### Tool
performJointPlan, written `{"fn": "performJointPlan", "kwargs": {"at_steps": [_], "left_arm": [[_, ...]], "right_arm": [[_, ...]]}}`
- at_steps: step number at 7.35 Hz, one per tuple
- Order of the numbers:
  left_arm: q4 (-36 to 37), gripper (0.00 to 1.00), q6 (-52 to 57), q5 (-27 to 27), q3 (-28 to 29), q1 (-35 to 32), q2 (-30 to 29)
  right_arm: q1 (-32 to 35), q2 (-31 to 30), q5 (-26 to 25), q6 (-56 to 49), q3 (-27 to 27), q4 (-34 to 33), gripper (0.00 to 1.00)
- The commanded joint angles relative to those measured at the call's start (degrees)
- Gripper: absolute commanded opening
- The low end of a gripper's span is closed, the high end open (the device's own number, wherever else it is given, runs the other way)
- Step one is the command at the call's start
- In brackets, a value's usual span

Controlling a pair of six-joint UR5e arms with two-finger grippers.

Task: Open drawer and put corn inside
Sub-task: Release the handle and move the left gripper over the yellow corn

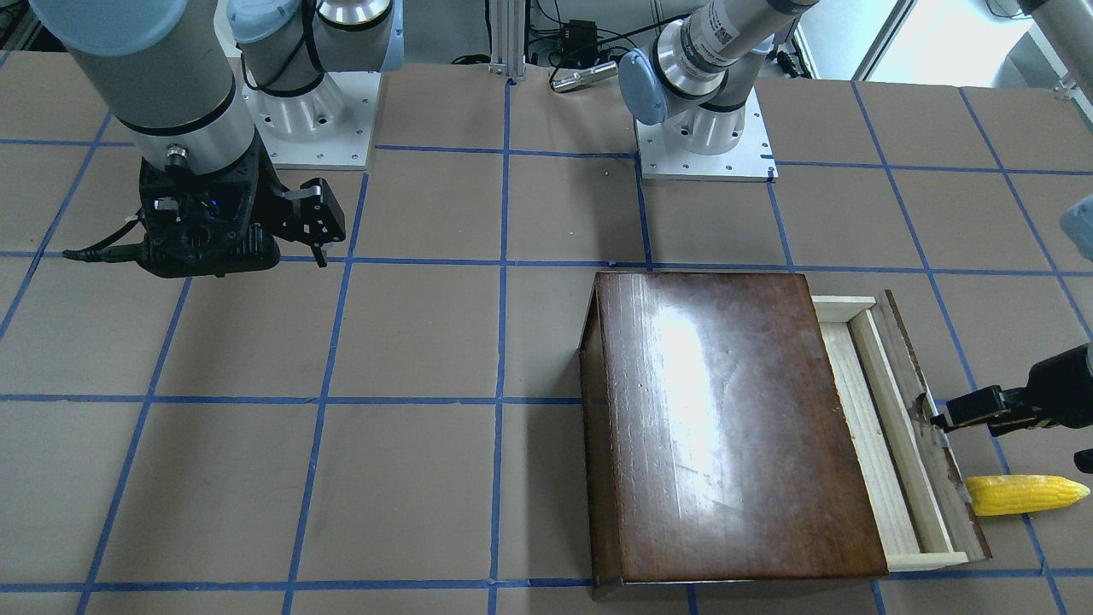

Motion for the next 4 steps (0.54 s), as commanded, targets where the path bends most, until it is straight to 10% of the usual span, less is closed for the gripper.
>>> {"fn": "performJointPlan", "kwargs": {"at_steps": [1,4], "left_arm": [[-0.38,1.0,0.0,0.0,0.51,0.1,0.61],[-0.65,1.0,11.24,6.41,5.87,0.8,-0.61]], "right_arm": [[0.0,0.0,0.0,-0.04,0.0,0.0,1.0],[0.0,0.0,0.0,-0.04,0.0,0.0,1.0]]}}
